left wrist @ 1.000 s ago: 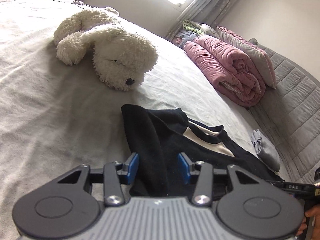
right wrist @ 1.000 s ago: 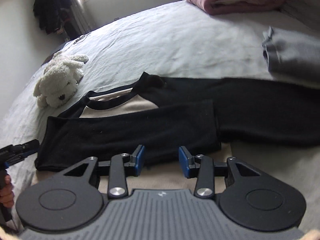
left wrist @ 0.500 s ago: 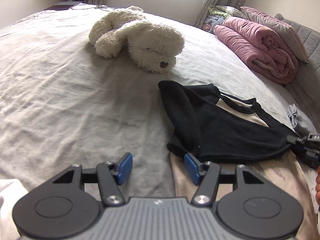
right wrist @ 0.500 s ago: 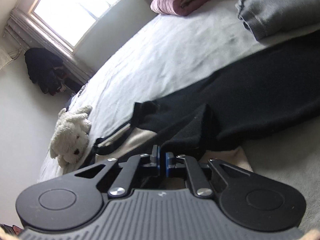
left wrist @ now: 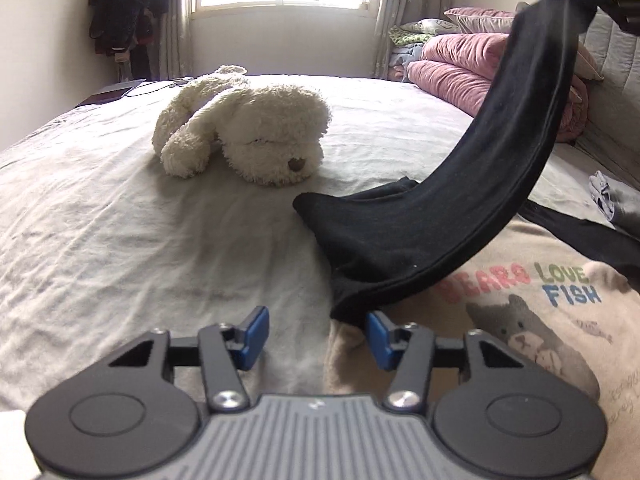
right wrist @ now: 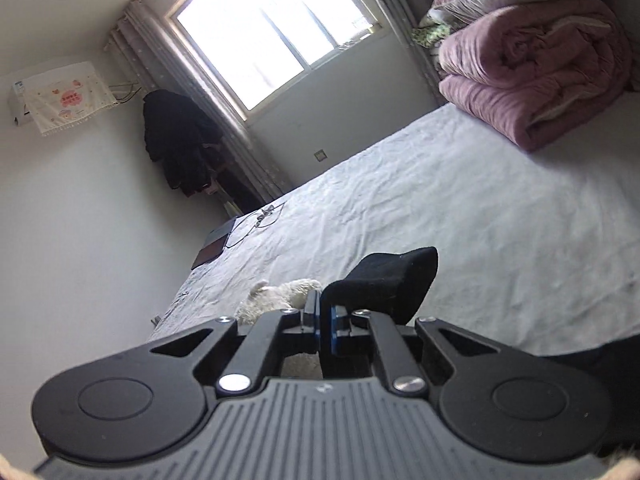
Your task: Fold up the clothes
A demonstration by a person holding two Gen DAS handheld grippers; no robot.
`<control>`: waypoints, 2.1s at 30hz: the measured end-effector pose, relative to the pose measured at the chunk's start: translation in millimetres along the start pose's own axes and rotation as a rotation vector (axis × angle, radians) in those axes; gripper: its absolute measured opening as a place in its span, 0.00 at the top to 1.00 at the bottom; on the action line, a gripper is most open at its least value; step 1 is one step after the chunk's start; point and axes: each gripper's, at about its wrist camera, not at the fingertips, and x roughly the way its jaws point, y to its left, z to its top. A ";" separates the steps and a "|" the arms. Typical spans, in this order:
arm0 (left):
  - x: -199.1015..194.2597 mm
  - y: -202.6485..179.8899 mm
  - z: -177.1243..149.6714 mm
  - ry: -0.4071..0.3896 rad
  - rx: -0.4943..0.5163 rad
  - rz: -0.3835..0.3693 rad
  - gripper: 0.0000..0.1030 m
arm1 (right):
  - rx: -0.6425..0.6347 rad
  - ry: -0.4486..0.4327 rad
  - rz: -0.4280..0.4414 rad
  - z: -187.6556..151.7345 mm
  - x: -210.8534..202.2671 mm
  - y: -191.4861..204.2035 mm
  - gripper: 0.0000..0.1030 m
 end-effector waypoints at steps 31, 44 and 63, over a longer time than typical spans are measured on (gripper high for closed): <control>13.8 -0.4 9.5 0.154 0.016 0.047 0.83 | 0.028 0.197 -0.165 -116.8 -19.8 -192.7 0.92; 10.7 35.7 33.6 0.229 -0.045 -0.052 0.53 | -0.110 0.305 -0.133 -133.3 -57.6 -210.3 0.69; 86.7 44.5 61.1 0.143 -0.318 -0.153 0.63 | -0.101 0.206 -0.173 -110.2 -12.7 -228.5 0.69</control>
